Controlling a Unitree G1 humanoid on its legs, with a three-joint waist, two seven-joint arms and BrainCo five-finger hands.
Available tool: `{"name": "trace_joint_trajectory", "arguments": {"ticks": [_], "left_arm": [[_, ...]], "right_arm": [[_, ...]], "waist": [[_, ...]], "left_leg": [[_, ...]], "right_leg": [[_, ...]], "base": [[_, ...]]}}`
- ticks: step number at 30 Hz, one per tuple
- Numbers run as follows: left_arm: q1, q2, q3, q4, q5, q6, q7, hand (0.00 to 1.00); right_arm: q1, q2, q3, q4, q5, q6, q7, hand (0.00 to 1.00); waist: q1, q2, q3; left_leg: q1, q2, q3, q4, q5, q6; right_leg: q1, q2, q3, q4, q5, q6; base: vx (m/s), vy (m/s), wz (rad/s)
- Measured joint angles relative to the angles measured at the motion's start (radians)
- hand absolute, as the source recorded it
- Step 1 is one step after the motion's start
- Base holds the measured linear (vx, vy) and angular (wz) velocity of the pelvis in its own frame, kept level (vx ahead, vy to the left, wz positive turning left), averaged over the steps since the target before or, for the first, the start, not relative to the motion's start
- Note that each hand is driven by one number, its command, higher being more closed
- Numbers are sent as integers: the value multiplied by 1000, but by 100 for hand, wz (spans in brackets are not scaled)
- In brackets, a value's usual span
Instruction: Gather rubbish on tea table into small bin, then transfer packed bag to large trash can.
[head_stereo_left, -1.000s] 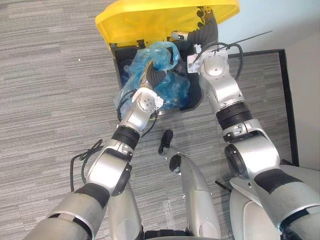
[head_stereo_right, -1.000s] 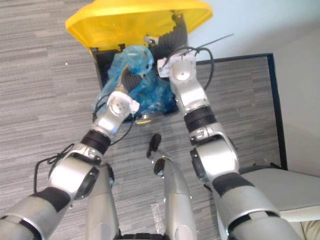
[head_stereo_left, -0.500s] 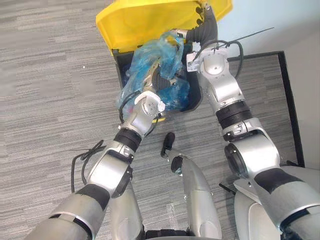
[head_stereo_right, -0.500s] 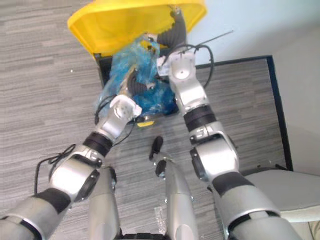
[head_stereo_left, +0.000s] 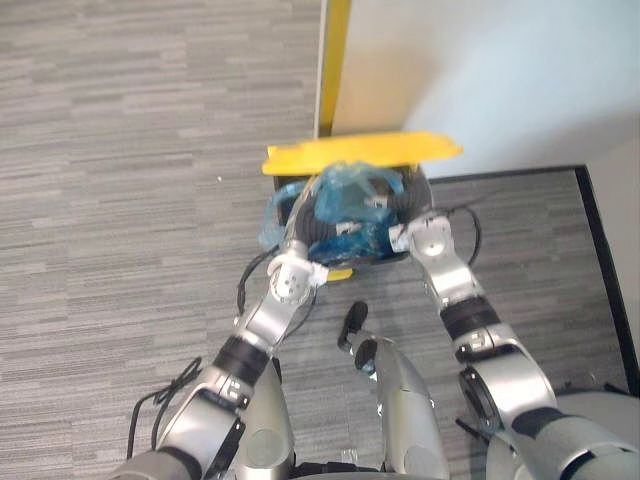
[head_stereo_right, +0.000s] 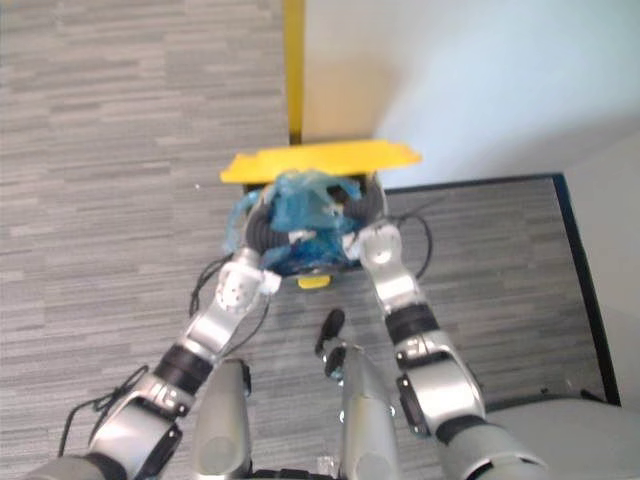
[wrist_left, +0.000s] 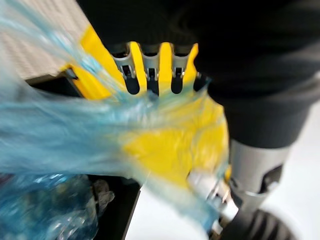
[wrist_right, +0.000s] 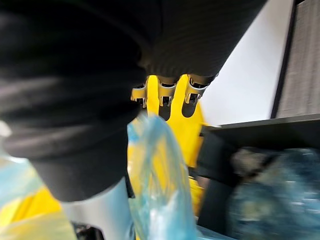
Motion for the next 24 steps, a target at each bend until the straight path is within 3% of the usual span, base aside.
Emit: {"name": "trace_joint_trajectory", "arguments": {"ticks": [7, 12, 15, 17, 18, 19, 21, 23, 24], "left_arm": [[244, 32, 132, 35, -60, -19, -49, 0], [400, 41, 263, 302, -57, 4, -70, 0], [448, 25, 315, 457, -56, 15, -70, 0], [454, 16, 315, 499, -53, 20, -70, 0], [452, 6, 333, 508, -40, 23, -71, 0], [454, 3, 343, 516, -34, 24, -72, 0], [467, -5, 357, 542, -16, 33, -71, 0], [474, -6, 356, 559, -15, 45, -71, 0], [475, -7, 356, 560, -16, 47, -71, 0]], "right_arm": [[143, 4, -19, 91, -41, 10, 23, 0], [247, 17, -78, 137, -80, 17, 40, 0], [307, 79, -76, 137, -84, 15, 46, 0], [349, 100, -71, 136, -107, 7, 50, 0], [396, 112, -70, 129, -117, 2, 55, 0], [420, 119, -70, 123, -117, 0, 57, 0], [501, 160, -73, 122, -117, -9, 66, 0], [652, 214, -123, 157, -119, -14, 76, 0], [671, 222, -135, 172, -118, -13, 76, 0]], "waist": [[14, 1, -60], [14, -5, -76], [15, -16, -82], [6, -18, -83], [0, -28, -88], [-3, -35, -93], [-22, -48, -126], [-42, -77, -167], [-44, -83, -174]], "left_leg": [[70, -10, -3, -73, 20, 13], [165, -9, 5, -115, 25, 13], [218, -8, 58, -109, 18, 21], [229, -11, 77, -85, 13, 22], [233, -23, 87, -76, 10, 28], [240, -22, 101, -91, 18, 36], [262, -6, 160, -170, 76, 43], [292, -10, 165, -246, 130, 37], [292, -10, 167, -253, 137, 34]], "right_leg": [[59, -1, -8, -28, -16, 25], [142, 12, -2, -68, -21, 43], [165, 26, 47, -80, 2, 52], [174, 25, 67, -78, 27, 67], [174, 20, 88, -91, 61, 89], [177, 25, 106, -122, 87, 137], [142, 8, 144, 114, -37, 115], [216, -26, 188, 330, -197, 139], [225, -33, 198, 347, -215, 146]], "base": [[-1, -23, 8], [-8, 16, -5], [-51, 70, -40], [-97, 96, -35], [-130, 118, -34], [-234, 120, -62], [-195, 68, -41], [-60, -1, -3], [-65, -89, -7]]}}
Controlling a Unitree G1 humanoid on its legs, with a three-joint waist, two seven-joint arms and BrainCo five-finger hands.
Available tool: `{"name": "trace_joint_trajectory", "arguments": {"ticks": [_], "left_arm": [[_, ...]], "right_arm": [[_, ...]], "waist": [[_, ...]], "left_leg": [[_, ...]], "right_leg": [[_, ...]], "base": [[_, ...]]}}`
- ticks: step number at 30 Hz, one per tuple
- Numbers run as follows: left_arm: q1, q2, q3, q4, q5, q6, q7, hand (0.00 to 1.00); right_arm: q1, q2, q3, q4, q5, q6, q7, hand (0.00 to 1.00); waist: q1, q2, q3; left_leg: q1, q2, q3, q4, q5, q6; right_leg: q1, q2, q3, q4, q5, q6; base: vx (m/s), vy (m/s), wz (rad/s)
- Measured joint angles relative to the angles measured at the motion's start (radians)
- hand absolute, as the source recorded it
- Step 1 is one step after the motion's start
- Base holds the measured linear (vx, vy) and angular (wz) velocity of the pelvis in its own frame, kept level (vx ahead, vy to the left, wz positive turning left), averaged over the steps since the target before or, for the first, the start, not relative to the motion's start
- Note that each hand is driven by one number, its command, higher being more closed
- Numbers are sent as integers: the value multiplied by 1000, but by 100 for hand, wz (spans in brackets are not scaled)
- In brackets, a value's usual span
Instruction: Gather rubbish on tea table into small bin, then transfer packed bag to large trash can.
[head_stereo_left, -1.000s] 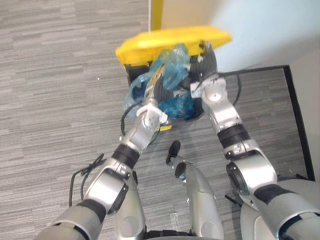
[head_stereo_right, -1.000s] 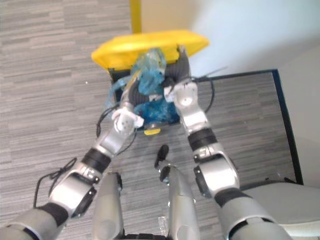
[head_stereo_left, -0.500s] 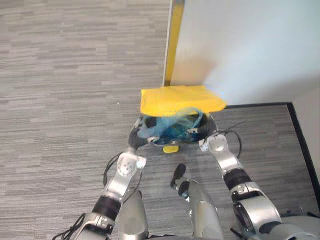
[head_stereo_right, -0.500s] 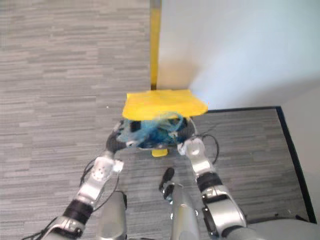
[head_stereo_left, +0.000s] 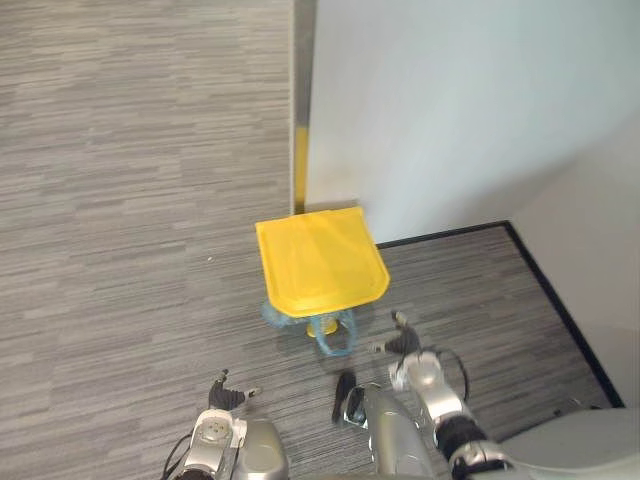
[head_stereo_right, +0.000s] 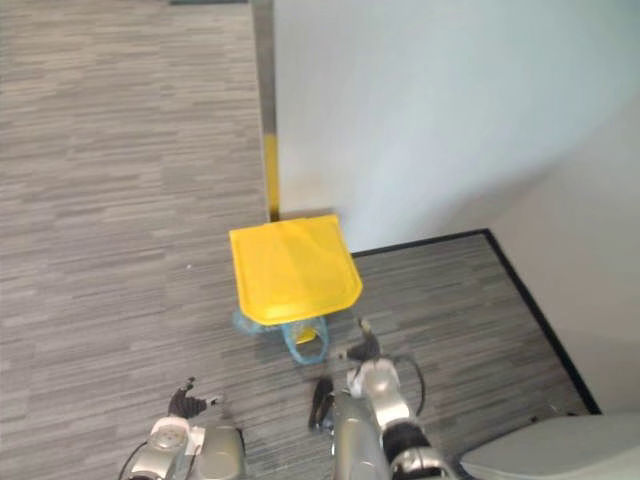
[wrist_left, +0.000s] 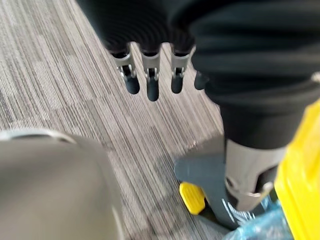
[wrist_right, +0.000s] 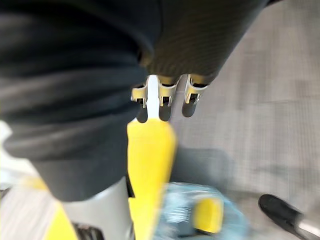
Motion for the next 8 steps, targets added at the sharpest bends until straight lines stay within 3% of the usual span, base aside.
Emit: {"name": "trace_joint_trajectory", "arguments": {"ticks": [2, 3, 4, 5, 8], "left_arm": [[-1, -22, 26, 9, -2, 1, -2, 0], [-2, -39, 68, 32, -3, 3, -4, 0], [1, -134, 103, 81, -7, 2, 0, 0], [-1, -142, 104, 110, -24, 0, 1, 0], [-2, -138, 103, 116, -24, -1, 1, 0]], "right_arm": [[69, 36, -100, 69, 14, -2, -3, 0], [76, 39, -139, 101, 34, 0, -9, 0], [73, 3, -227, 186, 105, -1, -30, 0], [74, 2, -262, 214, 123, 0, -34, 0], [64, -3, -284, 229, 128, -1, -36, 0]], "waist": [[-2, -28, -20], [0, -24, -49], [-16, 32, -116], [-21, 35, -130], [-22, 38, -133]], "left_leg": [[-3, 1, 12, -11, 15, -16], [-2, -1, 24, -55, 33, -19], [51, -27, 48, -286, 159, 36], [86, -40, 31, -337, 186, 33], [92, -69, 28, -367, 192, 32]], "right_leg": [[32, -7, 26, -15, -73, 29], [76, 23, 26, -144, -106, 25], [100, 71, 34, -377, -51, -36], [136, 67, 26, -411, -41, -21], [144, 54, 41, -434, -27, 1]], "base": [[-91, -190, -26], [-181, -273, -103], [-200, -189, -68], [-155, -83, -49], [-3, 87, 7]]}}
